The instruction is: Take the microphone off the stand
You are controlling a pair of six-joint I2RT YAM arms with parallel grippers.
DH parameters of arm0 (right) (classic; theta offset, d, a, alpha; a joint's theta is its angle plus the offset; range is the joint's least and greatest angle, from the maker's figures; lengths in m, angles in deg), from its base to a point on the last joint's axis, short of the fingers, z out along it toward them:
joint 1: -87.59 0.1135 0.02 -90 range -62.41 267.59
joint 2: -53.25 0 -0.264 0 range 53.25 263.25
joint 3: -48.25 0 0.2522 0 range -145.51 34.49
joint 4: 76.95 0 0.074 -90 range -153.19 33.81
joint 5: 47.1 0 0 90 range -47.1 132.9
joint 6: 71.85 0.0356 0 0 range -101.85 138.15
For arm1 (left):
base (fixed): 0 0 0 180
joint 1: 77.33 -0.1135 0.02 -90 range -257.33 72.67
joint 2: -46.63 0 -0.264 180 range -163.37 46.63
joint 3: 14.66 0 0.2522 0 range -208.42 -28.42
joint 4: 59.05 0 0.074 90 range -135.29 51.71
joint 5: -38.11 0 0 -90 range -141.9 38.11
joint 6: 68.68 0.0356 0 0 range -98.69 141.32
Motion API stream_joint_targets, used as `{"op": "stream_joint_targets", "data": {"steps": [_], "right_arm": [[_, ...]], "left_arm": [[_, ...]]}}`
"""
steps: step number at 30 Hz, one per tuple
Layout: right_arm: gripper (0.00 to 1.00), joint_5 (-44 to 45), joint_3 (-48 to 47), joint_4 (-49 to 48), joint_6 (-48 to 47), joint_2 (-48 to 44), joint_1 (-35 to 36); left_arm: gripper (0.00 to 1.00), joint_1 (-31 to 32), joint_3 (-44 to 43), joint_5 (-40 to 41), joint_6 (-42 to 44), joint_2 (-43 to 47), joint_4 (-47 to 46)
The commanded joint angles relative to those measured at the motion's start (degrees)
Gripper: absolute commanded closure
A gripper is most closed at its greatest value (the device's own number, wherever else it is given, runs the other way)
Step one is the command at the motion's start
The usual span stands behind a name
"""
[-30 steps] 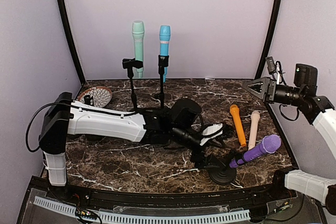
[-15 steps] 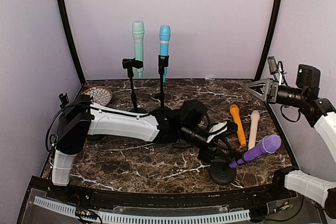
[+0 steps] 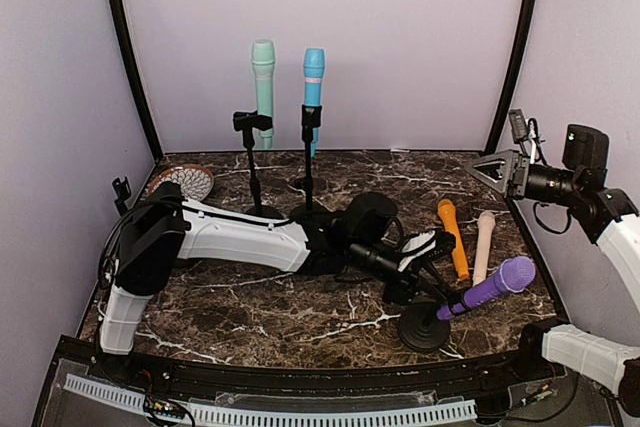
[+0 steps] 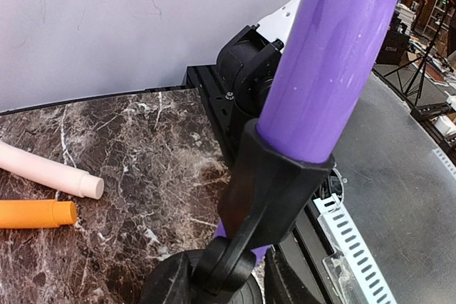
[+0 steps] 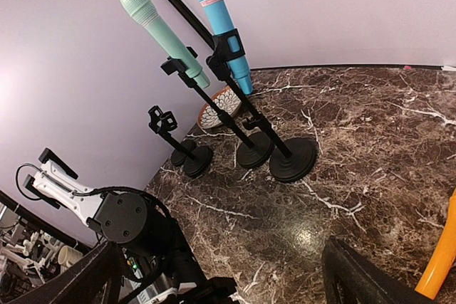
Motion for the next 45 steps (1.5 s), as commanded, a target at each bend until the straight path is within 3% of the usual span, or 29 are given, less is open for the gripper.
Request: {"op": "stream_joint_targets", "data": {"steps": [1,9,12,17,23,29,35,37,45], "right_arm": [[0.01,0.1,0.9,-1.5,-0.2,-0.2,0.3],[0.01,0.2,0.6,-1.0,-0.6,0.3,0.3],[0.01,0.4,0.5,-0.4,-0.9,0.2,0.3],[0.01,1.1,0.5,0.2,-1.4,0.1,0.3],[0.01,2.3,0.1,0.3,-1.3,-0.4,0.3],[0.01,5.5,-1.2,1.2,-1.0,-1.4,0.3],[0.01,8.1,-2.2,1.4,-1.0,-3.7,0.5],[0.01,9.1,-2.5,0.9,-0.5,-4.7,0.6],[0.02,10.7,-0.8,-2.2,2.8,-4.1,2.1]], "left_arm": [[0.63,0.0,-2.1,-2.7,-0.1,-0.3,-1.7],[0.61,0.1,-3.9,-3.9,-0.2,-1.9,-1.3],[0.64,0.1,-4.2,-4.3,-0.1,-2.2,-1.2],[0.84,0.1,-4.0,-4.0,0.5,-1.7,0.3],[0.99,0.0,0.3,0.6,2.0,2.6,-1.1],[1.00,-0.3,14.2,16.1,2.3,14.0,-9.1],[1.00,-1.4,28.4,43.6,-2.0,28.2,-12.3],[1.00,-2.1,32.4,49.4,-2.8,32.2,-11.8],[1.00,-8.7,49.1,56.0,-11.9,44.7,-12.5]]}}
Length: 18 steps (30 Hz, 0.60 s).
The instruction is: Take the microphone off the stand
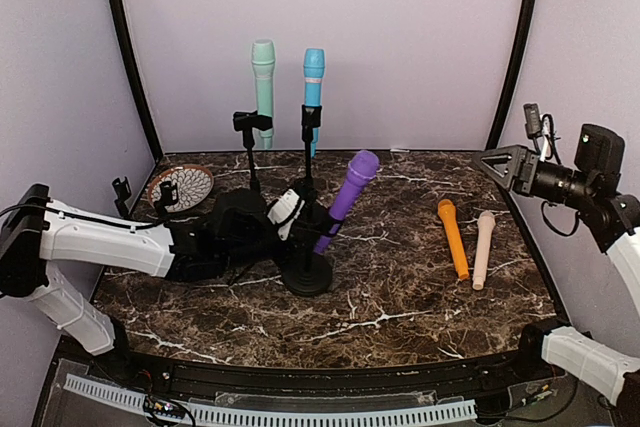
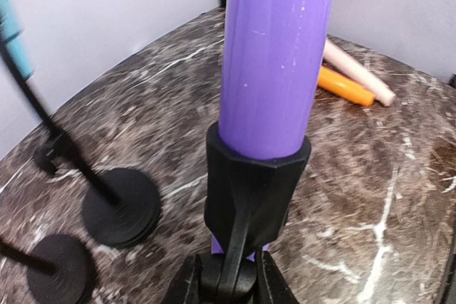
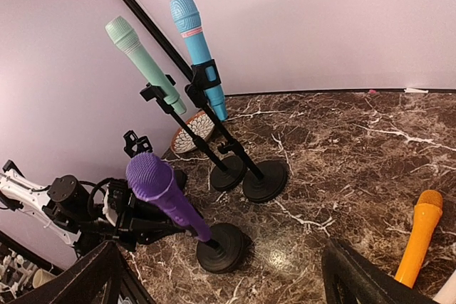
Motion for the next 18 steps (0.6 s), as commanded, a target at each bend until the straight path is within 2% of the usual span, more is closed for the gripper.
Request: {"op": "stream_joint_targets", "data": {"steps": [1,7,13,14,15,18], "right_arm": [[0.01,1.6,0.7,-5.0,2.5,0.6,2.4],[0.03,8.6,-0.1,-6.6,1.9,2.7,12.0],[0.03,17.0,-0.5,-9.8,3.2,8.8,22.3],[0.03,18.2,-0.5,-10.7,3.5,10.0,23.9],[0.03,18.8,-0.8,-11.4,3.6,11.0,25.3],[0.03,21.7,-2.2,-12.5,3.7,14.1,28.3]], "left_arm": [[1.00,-2.1,6.3,7.9,-5.4,7.7,-6.1],[1.00,-3.3,11.0,8.3,-7.9,9.8,-7.4],[0.99,-4.1,13.3,7.7,-10.6,10.7,-7.5],[0.95,-4.1,13.7,7.6,-11.2,11.0,-7.3],[0.86,-4.2,13.9,7.3,-11.3,11.1,-7.1],[0.69,-4.2,14.2,6.1,-11.6,12.1,-5.7]]}}
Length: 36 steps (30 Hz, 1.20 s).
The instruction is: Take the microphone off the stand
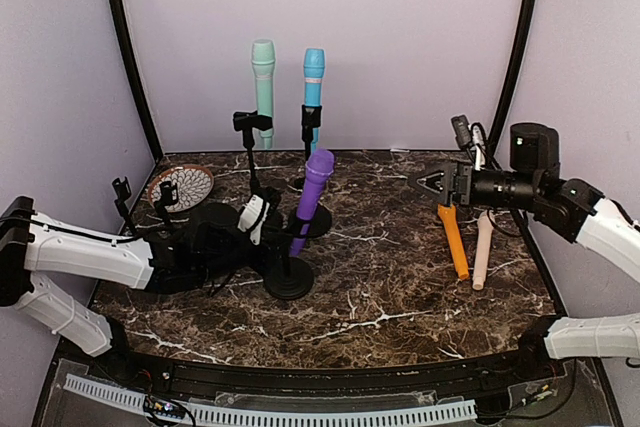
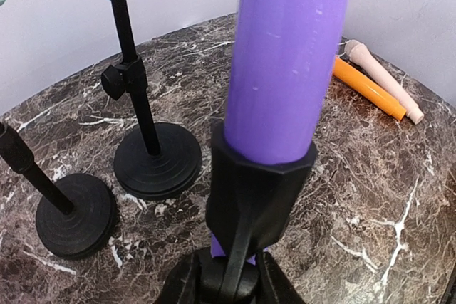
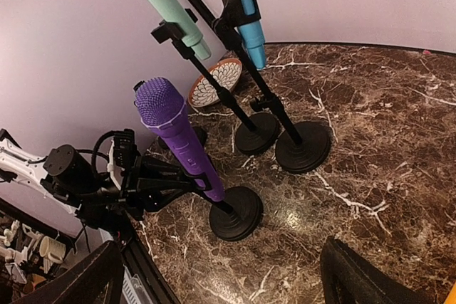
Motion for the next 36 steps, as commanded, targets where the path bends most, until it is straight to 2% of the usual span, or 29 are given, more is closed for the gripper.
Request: {"op": "stream_joint_targets", "data": {"steps": [1,4,10,13,14,16,21,26,31,34,36], "right_arm": [[0.03,6.8,-3.2,-5.3,0.8,3.4,4.1],[0.03,8.2,-4.2,-6.8,1.1,5.0,5.6],[0.02,11.0,-5.8,-7.4,1.3,5.7,6.9],[0.02,13.9,-7.2,-5.8,1.5,6.0,8.3],[0.01,15.0,-7.9,-5.4,1.5,6.4,9.1],[0.01,17.8,-9.4,-4.5,1.7,7.4,11.2],[0.01,27.1,-15.1,-3.4,1.8,13.2,18.1],[0.01,34.8,-21.7,-3.2,1.8,21.6,25.6],[0.02,40.2,-28.1,-2.0,2.2,31.3,29.5],[0.02,43.0,-31.9,-0.1,1.8,35.5,30.2],[0.03,45.1,-33.5,1.1,1.9,37.4,30.4]], "left_arm": [[0.61,-0.3,0.8,-1.8,-1.7,3.6,-1.0],[0.47,-0.3,0.0,-2.9,-1.3,5.3,2.8],[0.32,-0.5,-3.8,-6.8,-1.5,10.0,17.2],[0.26,-0.7,-7.5,-10.2,-1.0,12.2,27.7],[0.19,-1.4,-8.3,-13.0,-0.6,12.5,29.6],[0.14,-3.5,-10.8,-19.1,1.0,12.8,35.0],[0.11,-11.3,-17.1,-31.1,6.5,12.2,42.7],[0.09,-17.6,-20.9,-43.0,11.4,11.8,40.0],[0.09,-20.5,-18.9,-43.9,12.7,11.2,34.9],[0.15,-20.5,-15.8,-42.6,14.7,10.5,32.6],[0.18,-20.5,-15.8,-42.0,16.3,9.8,34.3]]}}
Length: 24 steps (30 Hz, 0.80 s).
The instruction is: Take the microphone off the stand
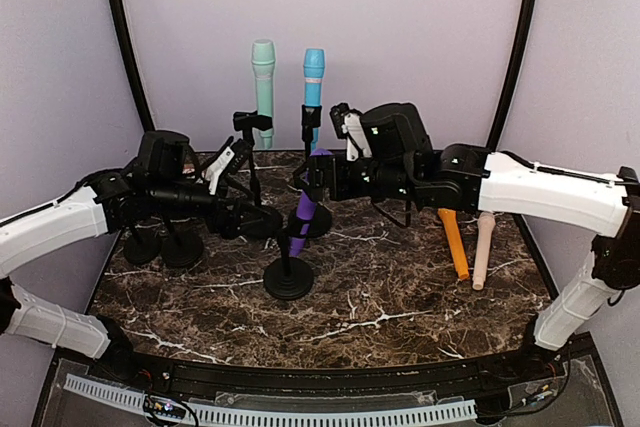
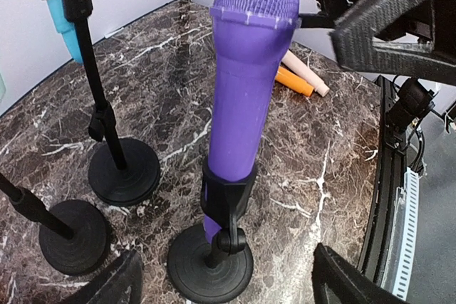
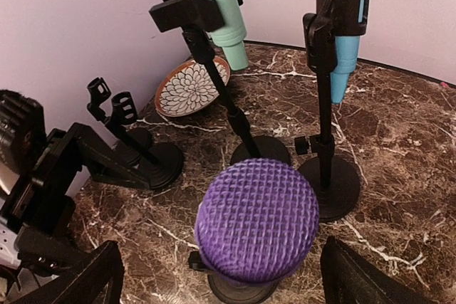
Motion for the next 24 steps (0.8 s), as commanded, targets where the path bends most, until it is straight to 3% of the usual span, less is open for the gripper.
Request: {"op": "stream_joint_targets", "data": {"steps": [1,10,15,24], "right_arm": [[0.03,7.6,-4.7,1.6,0.1,2.9,0.5],[0.09,8.6,-6.6,-1.3,-0.8,6.2,0.5],[0.23,7.1,-8.9,0.0,-2.1,8.0,0.5],[0.60,5.4,-9.1,0.8,-2.2,7.9,0.9]], "left_arm": [[0.18,0.0,1.9,-0.9,4.9,-1.2,0.2],[0.20,2.0,2.6,-0.4,6.5,-4.5,0.3],[0.20,4.0,3.1,1.3,6.5,-5.6,0.0],[0.19,7.4,1.7,6.1,6.9,-10.1,0.7]]}}
